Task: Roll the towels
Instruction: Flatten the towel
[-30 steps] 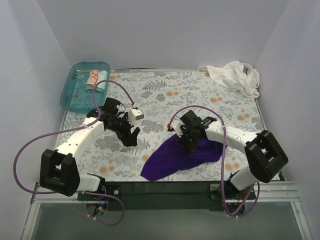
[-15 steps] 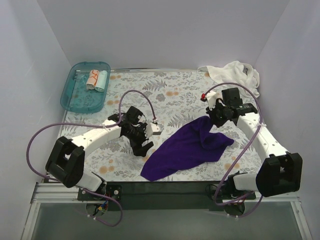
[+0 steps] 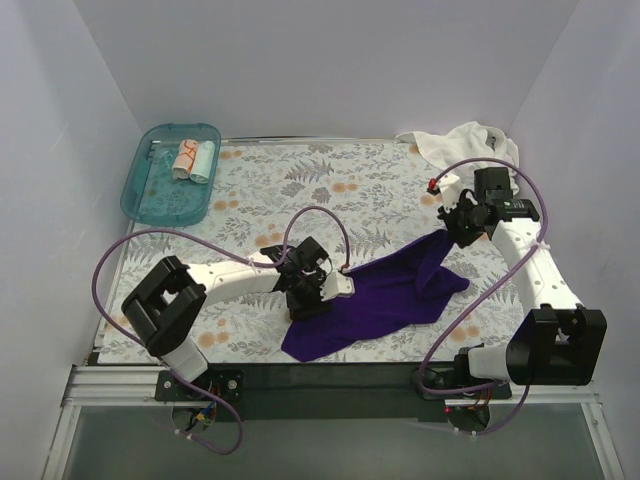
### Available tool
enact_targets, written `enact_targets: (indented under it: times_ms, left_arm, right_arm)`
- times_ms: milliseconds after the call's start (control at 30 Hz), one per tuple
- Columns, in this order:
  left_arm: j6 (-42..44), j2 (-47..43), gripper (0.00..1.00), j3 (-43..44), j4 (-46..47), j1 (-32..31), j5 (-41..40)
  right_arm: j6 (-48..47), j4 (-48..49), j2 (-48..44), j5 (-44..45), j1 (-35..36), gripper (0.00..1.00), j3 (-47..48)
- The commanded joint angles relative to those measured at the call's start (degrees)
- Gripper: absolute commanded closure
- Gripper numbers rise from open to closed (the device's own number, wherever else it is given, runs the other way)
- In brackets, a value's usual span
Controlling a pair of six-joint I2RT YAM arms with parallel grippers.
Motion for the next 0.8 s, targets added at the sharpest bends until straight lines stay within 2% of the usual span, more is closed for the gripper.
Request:
enact_targets:
  times_ms: [0, 33, 133, 167, 200, 267, 367, 400, 467, 500, 600, 700, 767]
  left_arm:
    - [-0.4, 5.5, 0.56, 0.1, 3.0, -1.3, -6.0]
    - [0.0, 5.8, 0.72, 0.1, 3.7, -1.2, -8.1]
    - [4.5, 5.3, 1.0, -0.4, 4.9, 0.5, -14.2]
    - [5.3, 5.1, 1.0, -0.6, 5.1, 1.8, -14.4]
    - [10.8, 5.2, 1.0, -0.5, 4.9, 3.2, -14.0]
    - [14.6, 5.8, 1.0, 0.3, 5.7, 8.5, -12.7]
    - [18.9, 9.3, 1.0, 6.5, 5.6, 16.6, -9.5]
    - [19.4, 10.3, 1.0, 11.2, 4.8, 18.5, -7.1]
    - [20.0, 12.9, 0.96, 15.5, 1.2, 22.4, -0.2]
    - [20.3, 13.7, 0.81, 17.4, -0.4, 22.9, 1.4]
    - [19.2, 15.1, 0.63, 22.3, -5.2, 23.1, 4.2]
    - [16.5, 13.0, 0.54, 23.1, -4.9, 24.4, 3.4]
    - [14.6, 11.6, 0.53, 23.8, -4.5, 25.9, 3.5]
  right_arm:
    - [-2.4, -1.8, 0.9, 0.2, -1.2, 0.99, 3.3]
    - [-2.7, -2.0, 0.9, 0.2, -1.2, 0.99, 3.6]
    - [-4.1, -3.0, 1.4, -0.3, -3.9, 0.99, 4.2]
    - [-4.4, -3.1, 1.6, -0.5, -4.0, 0.99, 4.1]
    - [-4.7, -3.1, 1.7, -1.2, -4.0, 0.99, 3.8]
    - [-5.0, -2.9, 1.9, -2.6, -4.0, 0.99, 2.3]
    - [-4.6, -2.3, 4.0, -3.6, -4.0, 0.99, 1.4]
    - [-4.2, -2.1, 4.6, -3.6, -4.1, 0.99, 1.5]
    - [-3.2, -1.6, 5.7, -4.1, -4.3, 0.99, 2.1]
    - [-2.9, -1.2, 5.9, -4.6, -4.3, 0.99, 2.4]
    - [-0.8, -0.9, 7.1, -5.6, -4.3, 0.99, 3.9]
    - [0.5, -0.8, 8.3, -6.7, -4.3, 0.99, 4.8]
    - [0.5, -0.6, 8.9, -6.9, -4.3, 0.99, 4.9]
